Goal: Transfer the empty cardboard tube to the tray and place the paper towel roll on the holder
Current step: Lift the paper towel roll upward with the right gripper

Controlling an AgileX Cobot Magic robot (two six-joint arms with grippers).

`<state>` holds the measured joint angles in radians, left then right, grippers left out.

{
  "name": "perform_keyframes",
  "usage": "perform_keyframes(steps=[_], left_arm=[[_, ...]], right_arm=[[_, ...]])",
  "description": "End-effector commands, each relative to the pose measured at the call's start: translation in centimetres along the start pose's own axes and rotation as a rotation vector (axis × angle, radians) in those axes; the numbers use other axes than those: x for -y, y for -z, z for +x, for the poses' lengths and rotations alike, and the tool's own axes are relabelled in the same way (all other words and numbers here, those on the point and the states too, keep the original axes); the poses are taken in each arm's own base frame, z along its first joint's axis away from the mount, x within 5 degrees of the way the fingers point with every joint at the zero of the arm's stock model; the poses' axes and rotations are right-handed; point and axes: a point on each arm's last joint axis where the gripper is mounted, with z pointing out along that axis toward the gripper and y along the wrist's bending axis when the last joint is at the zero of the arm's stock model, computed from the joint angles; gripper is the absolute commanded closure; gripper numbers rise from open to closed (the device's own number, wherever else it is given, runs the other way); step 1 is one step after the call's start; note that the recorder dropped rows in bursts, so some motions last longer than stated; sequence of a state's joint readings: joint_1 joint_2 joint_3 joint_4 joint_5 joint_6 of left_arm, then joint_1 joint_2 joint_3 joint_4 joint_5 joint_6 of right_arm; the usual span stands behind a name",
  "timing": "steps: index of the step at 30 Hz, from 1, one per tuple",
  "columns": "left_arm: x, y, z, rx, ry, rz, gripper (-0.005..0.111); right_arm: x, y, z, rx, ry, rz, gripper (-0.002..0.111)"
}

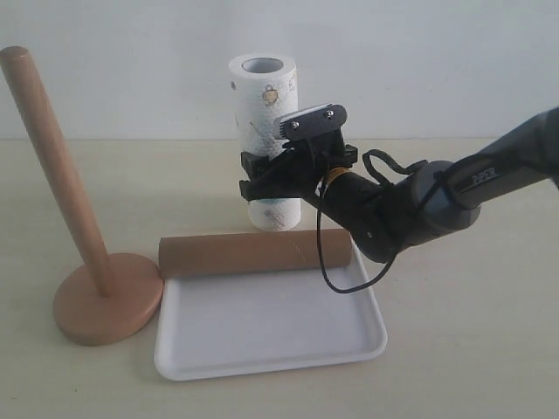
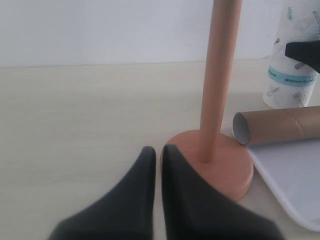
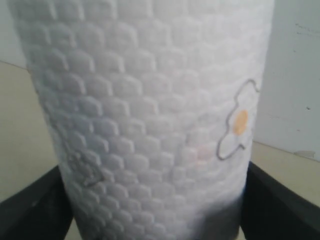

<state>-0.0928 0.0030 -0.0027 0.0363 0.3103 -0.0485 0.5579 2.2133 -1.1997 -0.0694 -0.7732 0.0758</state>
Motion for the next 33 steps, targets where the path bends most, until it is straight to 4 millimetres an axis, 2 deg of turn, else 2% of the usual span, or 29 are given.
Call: perform_keyframes(steps=[1, 3, 6, 11, 18, 27, 33], left_arm=[[0.0, 0.0, 0.1, 0.001, -0.010, -0.004, 0.103], [0.0, 0.0, 0.1, 0.001, -0.010, -0.004, 0.103], [0.0, 0.0, 0.1, 0.001, -0.010, -0.004, 0.103], [0.0, 0.0, 0.1, 0.001, -0.010, -0.004, 0.103], [0.0, 0.0, 0.1, 0.001, -0.010, -0.004, 0.103], [0.0, 0.0, 0.1, 0.001, -0.010, -0.004, 0.103], [0.0, 0.0, 0.1, 0.001, -0.010, -0.004, 0.103]], right_arm=[[0.1, 0.0, 0.5, -0.048, 0.000, 0.008, 0.108], [0.0, 0.0, 0.5, -0.054, 0.009, 0.000, 0.108], [-0.3, 0.3, -0.9, -0.047, 0.057, -0.034, 0.108], [-0.7, 1.6, -4.9, -0.058, 0.087, -0.055, 0.108], [-0.7, 4.4, -10.8, -0.079, 0.089, -0.022, 0.108], [-1.4, 9.1, -18.3, 0.054, 0.014, -0.017, 0.108], [-5.3, 14.4, -24.2, 0.227, 0.026, -0.120, 0.108]])
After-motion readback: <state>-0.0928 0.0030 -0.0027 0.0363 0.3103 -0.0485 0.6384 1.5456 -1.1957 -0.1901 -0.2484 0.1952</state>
